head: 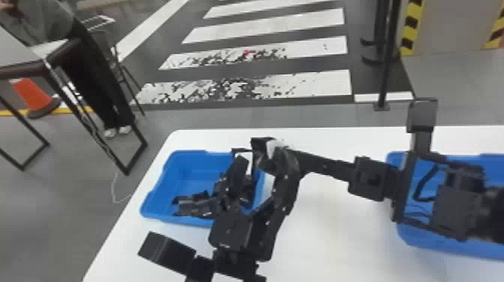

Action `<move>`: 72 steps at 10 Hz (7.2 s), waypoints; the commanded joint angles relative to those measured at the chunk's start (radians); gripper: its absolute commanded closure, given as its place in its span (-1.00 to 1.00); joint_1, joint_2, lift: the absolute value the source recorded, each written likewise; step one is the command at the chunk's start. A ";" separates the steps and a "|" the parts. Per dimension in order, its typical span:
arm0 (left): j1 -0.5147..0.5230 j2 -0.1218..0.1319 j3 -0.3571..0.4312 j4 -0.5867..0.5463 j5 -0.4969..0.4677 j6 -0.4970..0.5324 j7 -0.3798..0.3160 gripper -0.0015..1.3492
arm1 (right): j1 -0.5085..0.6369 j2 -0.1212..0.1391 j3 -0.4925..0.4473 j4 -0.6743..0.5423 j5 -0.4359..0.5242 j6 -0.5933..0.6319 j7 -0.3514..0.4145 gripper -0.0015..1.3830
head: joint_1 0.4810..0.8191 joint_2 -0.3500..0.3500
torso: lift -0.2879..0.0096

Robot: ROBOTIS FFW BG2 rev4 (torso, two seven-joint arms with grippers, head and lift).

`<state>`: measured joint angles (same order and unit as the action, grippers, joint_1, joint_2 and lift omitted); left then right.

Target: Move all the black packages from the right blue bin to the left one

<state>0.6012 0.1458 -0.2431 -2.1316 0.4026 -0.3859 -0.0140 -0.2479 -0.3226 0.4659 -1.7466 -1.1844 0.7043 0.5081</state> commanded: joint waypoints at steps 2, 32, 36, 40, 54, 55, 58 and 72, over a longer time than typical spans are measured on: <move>0.005 -0.002 0.010 -0.002 -0.008 0.008 0.008 0.15 | 0.002 -0.001 0.007 -0.002 -0.014 0.000 0.003 0.78 | 0.27 0.93 | 0.05; 0.167 -0.092 0.275 -0.196 -0.313 0.295 0.020 -1.00 | 0.847 0.146 -0.639 -0.581 0.857 -0.415 -0.155 -0.77 | 0.27 0.13 | 0.05; 0.191 -0.092 0.253 -0.201 -0.393 0.244 0.082 -1.00 | 0.928 0.172 -0.653 -0.606 0.871 -0.452 -0.177 -0.76 | 0.27 0.06 | 0.05; 0.189 -0.086 0.241 -0.209 -0.373 0.239 0.082 -1.00 | 0.945 0.174 -0.649 -0.621 0.861 -0.481 -0.189 -0.76 | 0.27 0.05 | 0.05; 0.187 -0.086 0.233 -0.211 -0.323 0.217 0.088 -1.00 | 0.984 0.181 -0.647 -0.623 0.837 -0.550 -0.234 -0.76 | 0.27 0.01 | 0.05; 0.187 -0.086 0.233 -0.211 -0.323 0.217 0.088 -1.00 | 0.987 0.181 -0.647 -0.623 0.835 -0.552 -0.235 -0.76 | 0.27 0.01 | 0.05; 0.189 -0.086 0.235 -0.211 -0.323 0.212 0.088 -1.00 | 0.989 0.181 -0.647 -0.623 0.833 -0.557 -0.238 -0.76 | 0.27 0.01 | 0.05; 0.191 -0.086 0.239 -0.211 -0.315 0.217 0.094 -0.95 | 0.996 0.181 -0.647 -0.628 0.845 -0.579 -0.243 -0.75 | 0.27 0.02 | 0.05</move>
<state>0.7927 0.0596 -0.0030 -2.3427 0.0871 -0.1676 0.0799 0.7484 -0.1411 -0.1815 -2.3745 -0.3395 0.1273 0.2654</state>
